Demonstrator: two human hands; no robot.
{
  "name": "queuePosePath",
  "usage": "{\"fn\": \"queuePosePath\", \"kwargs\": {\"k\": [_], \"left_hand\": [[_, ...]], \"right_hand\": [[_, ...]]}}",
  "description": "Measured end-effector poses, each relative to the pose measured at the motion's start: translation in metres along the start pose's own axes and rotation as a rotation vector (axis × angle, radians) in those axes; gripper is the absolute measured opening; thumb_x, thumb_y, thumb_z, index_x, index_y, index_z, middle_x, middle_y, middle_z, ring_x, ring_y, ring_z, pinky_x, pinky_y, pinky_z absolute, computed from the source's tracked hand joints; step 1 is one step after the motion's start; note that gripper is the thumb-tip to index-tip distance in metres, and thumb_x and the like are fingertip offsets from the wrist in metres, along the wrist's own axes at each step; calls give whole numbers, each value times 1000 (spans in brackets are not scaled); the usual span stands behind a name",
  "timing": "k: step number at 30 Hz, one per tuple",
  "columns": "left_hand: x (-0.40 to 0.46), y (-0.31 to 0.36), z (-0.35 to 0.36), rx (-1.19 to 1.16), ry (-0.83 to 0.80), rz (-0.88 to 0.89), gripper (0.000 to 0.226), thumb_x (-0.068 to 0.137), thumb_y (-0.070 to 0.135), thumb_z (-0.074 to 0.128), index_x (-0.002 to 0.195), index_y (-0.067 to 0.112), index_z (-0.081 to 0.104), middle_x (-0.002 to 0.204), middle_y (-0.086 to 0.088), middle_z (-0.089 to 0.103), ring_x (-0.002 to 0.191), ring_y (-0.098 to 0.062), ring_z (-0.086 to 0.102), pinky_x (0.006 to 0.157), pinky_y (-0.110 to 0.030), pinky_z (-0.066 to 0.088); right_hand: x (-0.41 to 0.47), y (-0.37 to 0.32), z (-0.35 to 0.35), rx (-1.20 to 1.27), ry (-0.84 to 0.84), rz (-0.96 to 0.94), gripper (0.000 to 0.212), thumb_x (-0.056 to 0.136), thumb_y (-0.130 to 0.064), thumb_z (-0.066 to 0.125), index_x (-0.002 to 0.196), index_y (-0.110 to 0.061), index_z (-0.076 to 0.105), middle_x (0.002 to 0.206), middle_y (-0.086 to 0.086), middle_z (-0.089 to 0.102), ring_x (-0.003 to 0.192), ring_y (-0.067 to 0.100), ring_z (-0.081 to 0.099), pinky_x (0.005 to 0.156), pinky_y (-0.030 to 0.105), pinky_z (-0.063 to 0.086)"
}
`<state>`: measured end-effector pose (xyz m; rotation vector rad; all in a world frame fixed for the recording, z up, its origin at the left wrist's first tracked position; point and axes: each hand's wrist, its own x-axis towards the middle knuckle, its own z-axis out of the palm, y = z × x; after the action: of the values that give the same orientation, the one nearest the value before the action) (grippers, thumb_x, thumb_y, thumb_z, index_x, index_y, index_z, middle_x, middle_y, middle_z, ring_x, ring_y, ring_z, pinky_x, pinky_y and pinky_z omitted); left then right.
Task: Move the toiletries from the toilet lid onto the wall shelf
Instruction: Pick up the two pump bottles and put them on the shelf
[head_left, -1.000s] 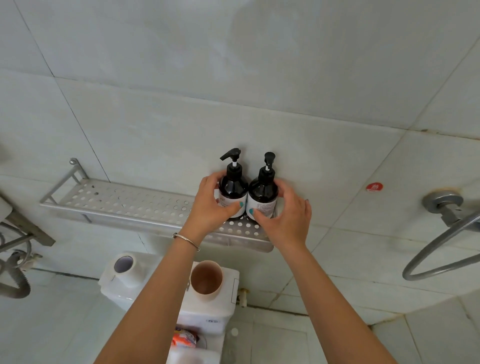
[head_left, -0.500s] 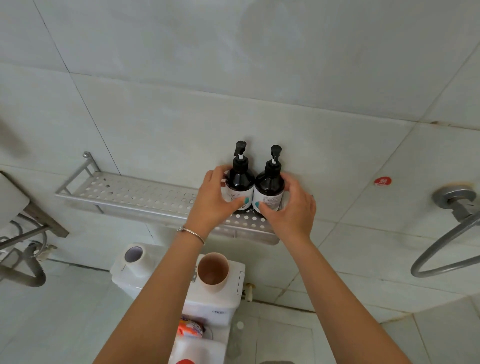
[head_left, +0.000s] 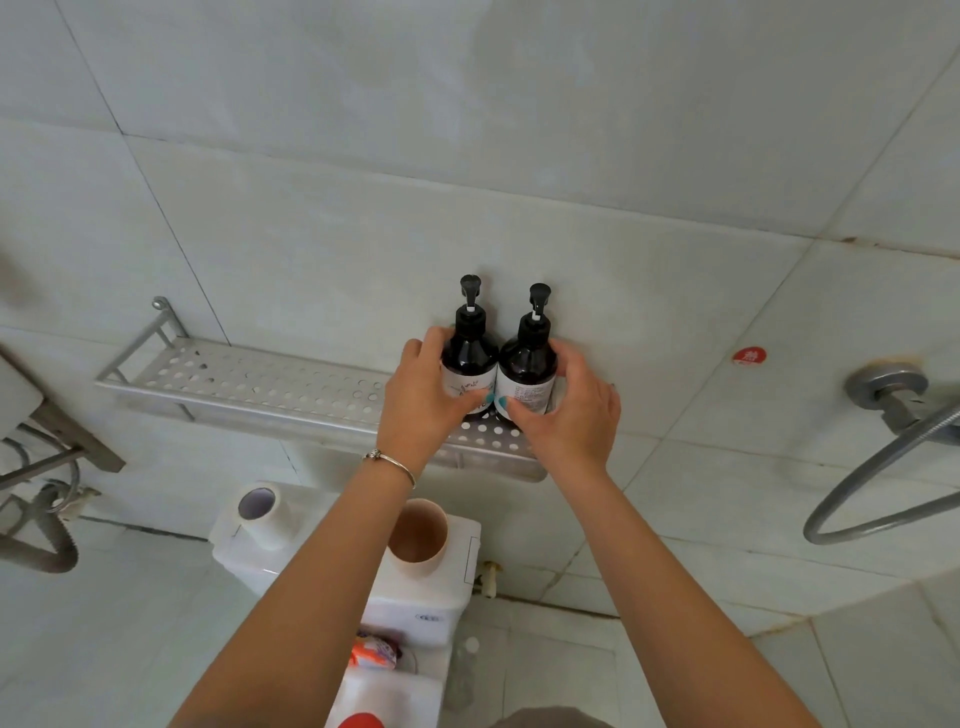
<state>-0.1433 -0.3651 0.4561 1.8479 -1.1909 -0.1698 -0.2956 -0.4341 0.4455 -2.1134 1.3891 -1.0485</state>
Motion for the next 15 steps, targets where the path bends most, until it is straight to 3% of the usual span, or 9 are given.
{"fn": "queuePosePath", "kwargs": {"k": [5,9,15], "left_hand": [[7,-10,-9,-83,-141,35,77,72,18,82,136,29,41,120,5,55,105,-13,53,90,-33,49],[5,-10,2,-54,-65,30,75,67,21,82,129,34,41,115,1,61,106,-19,56,88,-41,51],[2,-6,4,-16,-22,3,74,66,30,83,127,37,41,110,0,60,98,-18,58,79,-32,50]], "right_hand": [[1,1,1,9,-8,10,78,62,-43,81,128,-43,40,118,-14,61,115,13,56,112,50,27],[1,2,3,19,-2,7,79,61,-42,81,128,-43,40,118,-15,62,115,13,56,111,51,28],[1,3,4,12,-3,5,78,60,-44,81,127,-44,40,120,-17,60,115,12,56,110,50,29]]}}
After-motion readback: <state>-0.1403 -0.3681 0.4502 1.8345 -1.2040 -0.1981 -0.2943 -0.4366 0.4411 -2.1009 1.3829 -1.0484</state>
